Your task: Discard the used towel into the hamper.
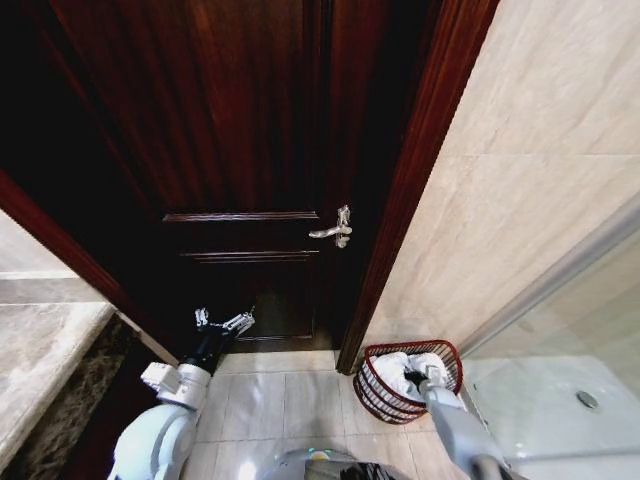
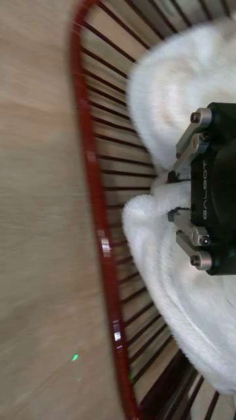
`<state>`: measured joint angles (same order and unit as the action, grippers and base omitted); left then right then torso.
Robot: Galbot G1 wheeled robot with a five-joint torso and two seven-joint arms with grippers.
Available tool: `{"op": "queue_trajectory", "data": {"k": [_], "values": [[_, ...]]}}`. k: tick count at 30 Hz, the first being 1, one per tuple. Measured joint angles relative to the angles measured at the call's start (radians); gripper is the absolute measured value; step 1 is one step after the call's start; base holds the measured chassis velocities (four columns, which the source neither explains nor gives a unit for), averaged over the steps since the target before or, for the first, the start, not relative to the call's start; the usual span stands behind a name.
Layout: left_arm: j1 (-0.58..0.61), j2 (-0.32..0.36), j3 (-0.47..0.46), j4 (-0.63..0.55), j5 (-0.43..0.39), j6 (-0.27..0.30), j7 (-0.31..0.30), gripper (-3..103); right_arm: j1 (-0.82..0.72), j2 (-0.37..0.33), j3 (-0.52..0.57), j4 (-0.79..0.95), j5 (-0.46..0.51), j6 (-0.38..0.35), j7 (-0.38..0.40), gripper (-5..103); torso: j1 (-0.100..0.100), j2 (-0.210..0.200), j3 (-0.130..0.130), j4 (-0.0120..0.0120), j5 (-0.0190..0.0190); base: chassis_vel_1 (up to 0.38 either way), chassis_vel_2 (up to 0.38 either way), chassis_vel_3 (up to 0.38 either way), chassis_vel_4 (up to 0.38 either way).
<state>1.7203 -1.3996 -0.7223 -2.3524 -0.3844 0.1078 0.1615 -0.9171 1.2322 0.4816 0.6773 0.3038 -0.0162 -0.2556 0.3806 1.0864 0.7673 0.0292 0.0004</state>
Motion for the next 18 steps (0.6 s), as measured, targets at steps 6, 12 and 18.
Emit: {"op": "queue_trajectory", "data": {"k": [6,12,18], "values": [[0.0,0.0,0.0,0.0,0.0,0.0,0.0,99,-0.123,-0.056,-0.006,0.212,-0.005,-0.005,0.017,41,0.0,0.001,0.001,-0.0001,-0.0002,0.0,0.0,0.0,0.0],[0.0,0.0,0.0,0.0,0.0,0.0,0.0,99,-0.236,-0.08,0.015,0.392,0.007,-0.004,0.071,57,0.002,0.004,0.002,0.0001,-0.0004,0.0,0.0,0.0,0.0],[0.0,0.0,0.0,0.0,0.0,0.0,0.0,99,-0.413,-0.09,0.061,0.646,0.038,0.025,0.146,84,0.003,0.006,0.003,-0.0002,-0.0005,0.0,0.0,0.0,0.0]]}}
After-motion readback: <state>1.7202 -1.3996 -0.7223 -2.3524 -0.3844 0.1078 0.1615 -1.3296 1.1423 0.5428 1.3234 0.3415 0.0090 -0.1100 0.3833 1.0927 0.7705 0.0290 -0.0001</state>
